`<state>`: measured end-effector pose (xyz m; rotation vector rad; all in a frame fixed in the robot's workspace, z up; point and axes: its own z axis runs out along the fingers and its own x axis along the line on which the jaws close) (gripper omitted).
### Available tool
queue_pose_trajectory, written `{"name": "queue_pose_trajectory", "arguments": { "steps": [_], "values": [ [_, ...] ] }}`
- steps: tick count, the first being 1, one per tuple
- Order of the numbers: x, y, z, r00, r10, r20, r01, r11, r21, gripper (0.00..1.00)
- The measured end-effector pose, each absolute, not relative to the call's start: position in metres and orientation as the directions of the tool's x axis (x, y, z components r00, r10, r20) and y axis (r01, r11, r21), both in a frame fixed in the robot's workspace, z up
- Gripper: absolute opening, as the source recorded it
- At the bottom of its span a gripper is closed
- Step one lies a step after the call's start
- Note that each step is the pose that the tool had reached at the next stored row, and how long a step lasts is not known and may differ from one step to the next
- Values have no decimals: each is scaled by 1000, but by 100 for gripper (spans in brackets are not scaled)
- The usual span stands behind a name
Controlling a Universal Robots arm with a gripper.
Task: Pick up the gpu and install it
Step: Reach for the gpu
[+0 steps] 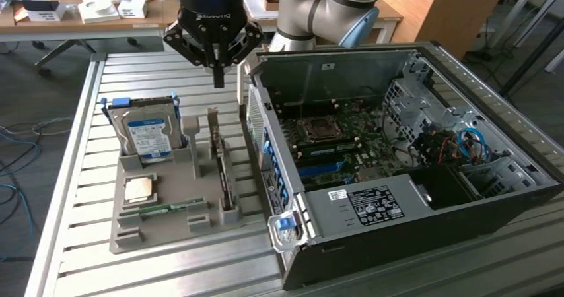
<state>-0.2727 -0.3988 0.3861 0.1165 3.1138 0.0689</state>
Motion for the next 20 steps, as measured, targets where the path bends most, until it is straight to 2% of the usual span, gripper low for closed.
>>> {"name": "queue_pose_trajectory", "arguments": {
  "steps": [7, 20],
  "values": [
    [-273, -402, 386, -997, 75, -23, 74, 996, 45, 11],
    [-275, -429, 386, -997, 75, -23, 74, 996, 45, 11]
  ]
}}
